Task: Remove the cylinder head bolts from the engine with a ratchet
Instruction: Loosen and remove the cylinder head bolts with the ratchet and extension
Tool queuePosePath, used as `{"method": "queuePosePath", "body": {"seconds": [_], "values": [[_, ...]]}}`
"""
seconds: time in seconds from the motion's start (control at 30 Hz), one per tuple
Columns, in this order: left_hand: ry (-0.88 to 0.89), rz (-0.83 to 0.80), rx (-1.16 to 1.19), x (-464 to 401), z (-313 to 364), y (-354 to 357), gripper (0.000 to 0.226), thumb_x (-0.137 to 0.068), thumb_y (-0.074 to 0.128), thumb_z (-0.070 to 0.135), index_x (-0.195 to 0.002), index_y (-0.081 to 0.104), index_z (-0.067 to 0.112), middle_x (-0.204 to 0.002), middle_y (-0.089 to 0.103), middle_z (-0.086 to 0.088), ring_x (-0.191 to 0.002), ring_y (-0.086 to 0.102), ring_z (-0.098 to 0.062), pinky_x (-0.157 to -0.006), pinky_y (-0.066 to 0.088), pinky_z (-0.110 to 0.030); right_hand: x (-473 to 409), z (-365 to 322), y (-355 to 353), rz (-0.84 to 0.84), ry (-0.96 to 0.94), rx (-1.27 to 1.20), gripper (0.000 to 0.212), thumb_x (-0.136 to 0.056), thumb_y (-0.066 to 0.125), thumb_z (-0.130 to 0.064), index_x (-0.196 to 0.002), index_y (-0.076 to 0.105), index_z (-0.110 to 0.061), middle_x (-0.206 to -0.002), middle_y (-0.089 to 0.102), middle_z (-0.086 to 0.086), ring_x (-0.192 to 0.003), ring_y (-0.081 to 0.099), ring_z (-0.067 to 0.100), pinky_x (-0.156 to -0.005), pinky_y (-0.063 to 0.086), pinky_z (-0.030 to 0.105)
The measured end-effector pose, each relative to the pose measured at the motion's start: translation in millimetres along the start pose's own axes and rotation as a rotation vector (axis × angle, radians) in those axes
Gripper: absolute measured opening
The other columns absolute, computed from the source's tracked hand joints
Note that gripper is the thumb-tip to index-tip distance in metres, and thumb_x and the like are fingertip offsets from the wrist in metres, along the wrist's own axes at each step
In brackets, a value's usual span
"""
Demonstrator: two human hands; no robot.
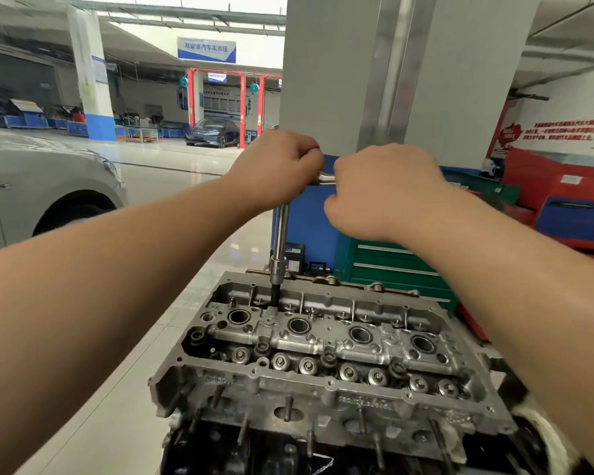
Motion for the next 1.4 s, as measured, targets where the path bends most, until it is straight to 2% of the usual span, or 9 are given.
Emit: {"method": "queuePosePath", "body": {"seconds": [0.1, 0.2, 0.3, 0.5, 0.8, 1.07, 1.2, 1.3, 1.4], "values": [[-0.016, 0.08, -0.432, 7, 16, -5, 0.053, -0.106, 0.04, 0.041, -0.062, 0.05, 0.013, -0.062, 0.051, -0.012, -0.066, 0.054, -0.035, -0.052, 0.032, -0.035, -19, 13, 32, -0.175, -0.024, -0.137, 0.008, -0.095, 0.047, -0.031, -0.101, 0.051, -0.027, -0.096, 0.061, -0.001, -0.085, 0.058, 0.025, -0.074, 0.043, 0.037], [-0.048, 0.164, -0.749, 11, 33, 2, 0.048, -0.108, 0.036, 0.034, -0.063, 0.037, 0.018, -0.064, 0.034, -0.004, -0.072, 0.048, -0.03, -0.055, 0.027, -0.031, -32, 3, 41, -0.2, -0.037, -0.304, 0.007, -0.098, 0.047, -0.029, -0.105, 0.044, -0.031, -0.112, 0.06, 0.0, -0.107, 0.056, 0.031, -0.088, 0.039, 0.043], [-0.081, 0.175, -0.652, 8, 21, -2, 0.043, -0.105, 0.039, 0.028, -0.064, 0.042, 0.018, -0.062, 0.038, -0.003, -0.07, 0.049, -0.03, -0.056, 0.027, -0.031, -37, -7, 37, -0.165, -0.009, -0.185, 0.004, -0.094, 0.049, -0.018, -0.097, 0.05, -0.021, -0.1, 0.064, 0.005, -0.081, 0.053, 0.028, -0.071, 0.037, 0.036], [0.024, -0.021, 0.101, 12, -1, -9, 0.043, -0.107, 0.046, 0.022, -0.077, 0.064, -0.004, -0.068, 0.065, -0.018, -0.061, 0.061, -0.029, -0.062, 0.05, -0.041, -9, -20, -6, 0.038, 0.034, 0.205, 0.024, -0.091, 0.045, -0.02, -0.068, 0.037, -0.022, -0.068, 0.039, -0.001, -0.054, 0.031, 0.018, -0.05, 0.019, 0.03], [-0.115, 0.208, -0.672, 12, 26, 2, 0.04, -0.106, 0.038, 0.031, -0.067, 0.042, 0.02, -0.062, 0.032, -0.003, -0.074, 0.048, -0.03, -0.058, 0.026, -0.031, -40, -10, 42, -0.074, 0.026, -0.306, 0.03, -0.09, 0.05, -0.008, -0.069, 0.038, -0.026, -0.067, 0.042, -0.005, -0.078, 0.051, 0.029, -0.071, 0.035, 0.035], [-0.007, 0.052, 0.215, 15, 1, -4, 0.043, -0.105, 0.052, 0.021, -0.077, 0.062, -0.01, -0.072, 0.061, -0.03, -0.055, 0.058, -0.025, -0.055, 0.054, -0.038, -15, -16, 6, -0.001, 0.068, 0.197, 0.025, -0.09, 0.047, -0.019, -0.068, 0.035, -0.023, -0.068, 0.039, 0.0, -0.054, 0.032, 0.019, -0.049, 0.021, 0.03], [-0.044, 0.118, -0.209, 16, 7, -8, 0.048, -0.105, 0.043, 0.03, -0.062, 0.053, 0.011, -0.062, 0.051, -0.016, -0.066, 0.053, -0.039, -0.054, 0.037, -0.039, -30, -8, 22, 0.01, 0.058, -0.03, 0.029, -0.093, 0.051, -0.021, -0.068, 0.038, -0.023, -0.068, 0.04, -0.002, -0.058, 0.039, 0.021, -0.057, 0.03, 0.031], [-0.125, 0.192, -0.608, 18, 18, -7, 0.045, -0.107, 0.034, 0.031, -0.064, 0.037, 0.017, -0.065, 0.037, -0.006, -0.071, 0.048, -0.032, -0.054, 0.025, -0.031, -48, -19, 34, -0.019, -0.049, -0.256, 0.021, -0.091, 0.049, -0.014, -0.074, 0.039, -0.021, -0.081, 0.045, -0.001, -0.09, 0.056, 0.033, -0.077, 0.034, 0.038], [-0.142, 0.198, -0.613, 11, 15, -5, 0.04, -0.106, 0.036, 0.029, -0.07, 0.041, 0.014, -0.07, 0.041, -0.008, -0.075, 0.049, -0.032, -0.063, 0.033, -0.034, -51, -23, 41, -0.02, -0.029, -0.308, 0.022, -0.089, 0.048, -0.008, -0.078, 0.044, -0.027, -0.085, 0.051, 0.0, -0.091, 0.059, 0.034, -0.075, 0.035, 0.037]]}}
Point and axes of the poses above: each hand's wrist, its own x-axis away from the middle knuckle, its own y-axis out of the palm, z = x × y, the point moved 7 cm from there along -x, towards the middle knuckle
